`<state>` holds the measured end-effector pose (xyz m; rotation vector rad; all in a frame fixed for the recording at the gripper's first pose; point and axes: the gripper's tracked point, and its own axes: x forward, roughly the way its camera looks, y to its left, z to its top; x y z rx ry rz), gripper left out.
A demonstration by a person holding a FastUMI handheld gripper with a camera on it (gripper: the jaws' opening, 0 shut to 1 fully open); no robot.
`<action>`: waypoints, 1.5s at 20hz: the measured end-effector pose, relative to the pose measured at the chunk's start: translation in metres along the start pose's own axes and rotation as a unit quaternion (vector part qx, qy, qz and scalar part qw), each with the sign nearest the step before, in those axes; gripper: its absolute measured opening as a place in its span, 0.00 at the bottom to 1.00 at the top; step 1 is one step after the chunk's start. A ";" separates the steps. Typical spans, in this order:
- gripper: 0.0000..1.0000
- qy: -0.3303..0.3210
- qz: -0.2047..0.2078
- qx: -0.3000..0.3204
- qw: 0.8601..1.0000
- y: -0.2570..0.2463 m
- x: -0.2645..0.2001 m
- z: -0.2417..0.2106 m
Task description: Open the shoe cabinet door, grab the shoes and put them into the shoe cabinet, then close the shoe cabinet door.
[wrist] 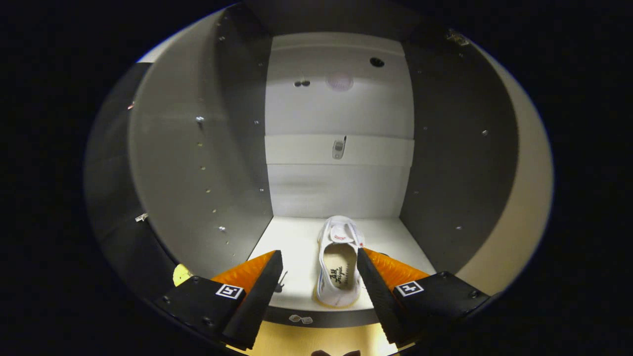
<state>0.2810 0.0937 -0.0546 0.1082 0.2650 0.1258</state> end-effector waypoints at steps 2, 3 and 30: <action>0.98 -0.025 -0.009 -0.001 1.000 -0.007 -0.043 0.009; 0.98 -0.036 -0.012 -0.001 0.999 -0.010 -0.067 0.011; 0.98 -0.098 -0.200 0.110 0.969 -0.318 -0.380 -0.040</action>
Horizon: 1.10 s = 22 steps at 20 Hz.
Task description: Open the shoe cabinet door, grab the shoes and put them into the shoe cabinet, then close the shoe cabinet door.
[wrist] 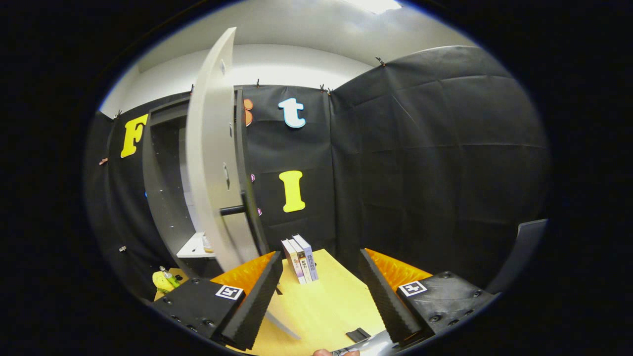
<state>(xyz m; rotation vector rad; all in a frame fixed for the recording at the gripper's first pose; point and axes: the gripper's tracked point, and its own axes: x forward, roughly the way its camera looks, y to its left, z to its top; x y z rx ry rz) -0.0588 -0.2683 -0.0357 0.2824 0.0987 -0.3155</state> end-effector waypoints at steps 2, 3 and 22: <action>0.98 0.004 0.011 0.006 1.000 -0.003 0.009 0.002; 0.98 0.002 0.017 0.003 1.000 -0.003 0.010 0.003; 0.98 -0.004 0.085 0.009 0.996 0.166 -0.005 -0.025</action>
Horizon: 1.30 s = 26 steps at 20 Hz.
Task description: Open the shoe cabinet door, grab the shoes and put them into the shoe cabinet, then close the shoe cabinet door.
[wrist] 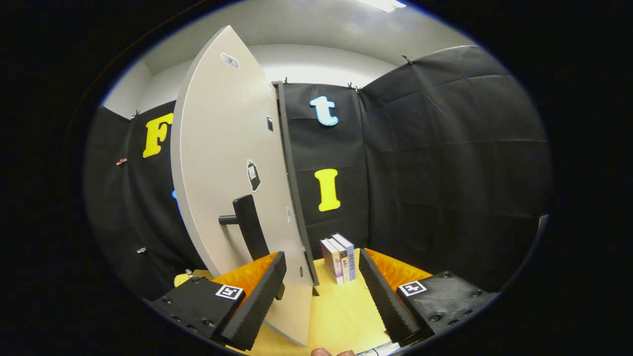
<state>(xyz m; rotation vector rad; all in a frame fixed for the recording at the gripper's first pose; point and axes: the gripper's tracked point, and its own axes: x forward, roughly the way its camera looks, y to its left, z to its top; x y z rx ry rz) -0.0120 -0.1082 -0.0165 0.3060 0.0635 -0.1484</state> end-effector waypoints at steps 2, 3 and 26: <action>0.98 0.003 0.024 0.006 1.000 0.028 0.003 -0.007; 0.98 0.006 0.036 0.009 0.999 0.043 0.006 -0.010; 0.98 0.023 0.137 -0.007 0.990 0.158 0.022 -0.024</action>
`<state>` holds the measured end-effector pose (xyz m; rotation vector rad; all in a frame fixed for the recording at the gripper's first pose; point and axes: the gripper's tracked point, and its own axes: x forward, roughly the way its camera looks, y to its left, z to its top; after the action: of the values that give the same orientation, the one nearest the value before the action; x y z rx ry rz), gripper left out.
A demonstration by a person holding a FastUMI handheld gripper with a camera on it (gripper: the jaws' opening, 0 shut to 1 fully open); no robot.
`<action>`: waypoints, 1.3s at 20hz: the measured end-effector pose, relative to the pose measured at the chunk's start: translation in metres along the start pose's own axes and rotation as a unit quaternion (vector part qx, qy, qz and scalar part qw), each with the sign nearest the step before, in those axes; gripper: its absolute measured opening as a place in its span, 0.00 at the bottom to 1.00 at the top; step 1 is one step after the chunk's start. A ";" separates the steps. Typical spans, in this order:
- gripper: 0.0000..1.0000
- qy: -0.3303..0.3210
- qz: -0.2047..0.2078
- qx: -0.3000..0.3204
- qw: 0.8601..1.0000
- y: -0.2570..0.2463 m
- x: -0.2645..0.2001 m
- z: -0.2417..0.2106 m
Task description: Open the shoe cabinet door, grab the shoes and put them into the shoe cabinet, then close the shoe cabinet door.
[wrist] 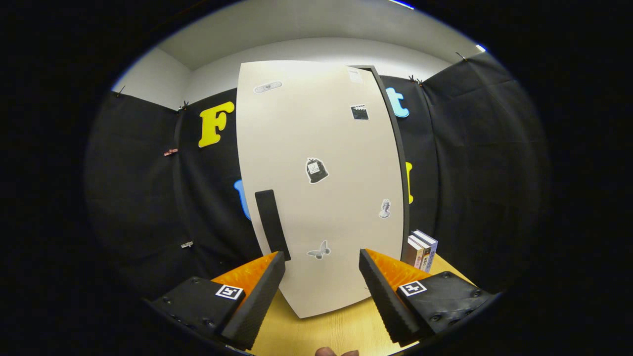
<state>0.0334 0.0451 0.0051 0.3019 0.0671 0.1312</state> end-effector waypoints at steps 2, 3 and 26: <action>0.98 -0.002 -0.004 0.001 1.000 -0.004 -0.001 0.001; 0.98 -0.004 -0.005 0.001 1.000 -0.006 -0.002 0.002; 0.98 -0.012 -0.011 0.000 1.000 -0.018 -0.002 0.007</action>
<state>0.0341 0.0263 0.0063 0.3019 0.0472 0.1058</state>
